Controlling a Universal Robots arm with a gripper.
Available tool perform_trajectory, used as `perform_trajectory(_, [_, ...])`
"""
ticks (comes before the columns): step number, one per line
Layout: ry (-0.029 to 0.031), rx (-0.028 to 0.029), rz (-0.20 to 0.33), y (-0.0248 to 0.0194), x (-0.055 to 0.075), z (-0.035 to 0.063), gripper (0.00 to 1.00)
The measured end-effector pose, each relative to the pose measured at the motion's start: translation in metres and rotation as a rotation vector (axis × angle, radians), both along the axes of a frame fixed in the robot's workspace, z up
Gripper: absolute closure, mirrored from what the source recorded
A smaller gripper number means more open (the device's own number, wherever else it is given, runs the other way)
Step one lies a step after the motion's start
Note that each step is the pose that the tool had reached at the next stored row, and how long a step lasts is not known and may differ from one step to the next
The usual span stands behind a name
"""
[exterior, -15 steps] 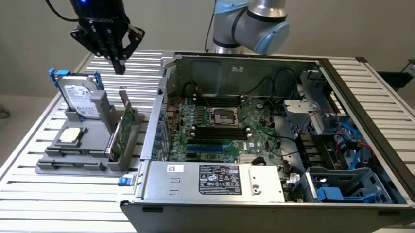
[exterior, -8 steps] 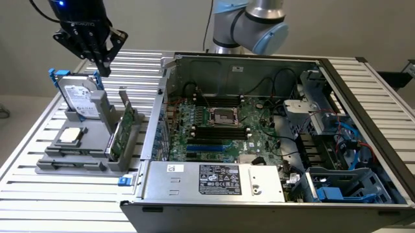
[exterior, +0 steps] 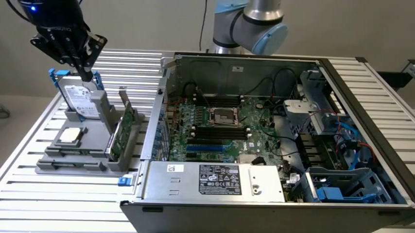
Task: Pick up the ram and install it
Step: 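Reach for the ram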
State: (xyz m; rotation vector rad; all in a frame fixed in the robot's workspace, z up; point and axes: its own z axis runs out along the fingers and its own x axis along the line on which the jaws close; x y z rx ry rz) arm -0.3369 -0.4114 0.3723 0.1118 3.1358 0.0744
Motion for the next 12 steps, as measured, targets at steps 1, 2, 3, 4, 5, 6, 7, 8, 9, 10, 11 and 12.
perform_trajectory(1, [0.0001, -0.0001, 0.0, -0.0024, -0.003, -0.0006, 0.89])
perform_trajectory(2, [0.0, 0.0, 0.0, -0.0048, -0.007, -0.0013, 0.89])
perform_trajectory(3, [0.0001, 0.0001, 0.0, -0.0073, -0.01, -0.0019, 0.89])
perform_trajectory(4, [0.0, 0.0, 0.0, -0.0102, -0.013, -0.0025, 0.89])
perform_trajectory(5, [0.0002, 0.0, 0.0, -0.013, -0.016, -0.0031, 0.89])
perform_trajectory(6, [0.0002, -0.0001, 0.0, -0.0159, -0.019, -0.0037, 0.89])
perform_trajectory(7, [0.0001, 0.0, 0.0, -0.0188, -0.021, -0.0043, 0.89])
perform_trajectory(8, [0.0001, 0.0, 0.0, -0.0217, -0.024, -0.0048, 0.89])
perform_trajectory(9, [0.0001, 0.0, 0.0, -0.0248, -0.026, -0.0054, 0.89])
perform_trajectory(10, [0.0, 0.0001, 0.0, -0.0278, -0.029, -0.0061, 0.89])
perform_trajectory(11, [0.0001, 0.0, 0.0, -0.0307, -0.031, -0.0065, 0.89])
perform_trajectory(12, [0.0001, 0.0, 0.0, -0.0336, -0.034, -0.0071, 0.89])
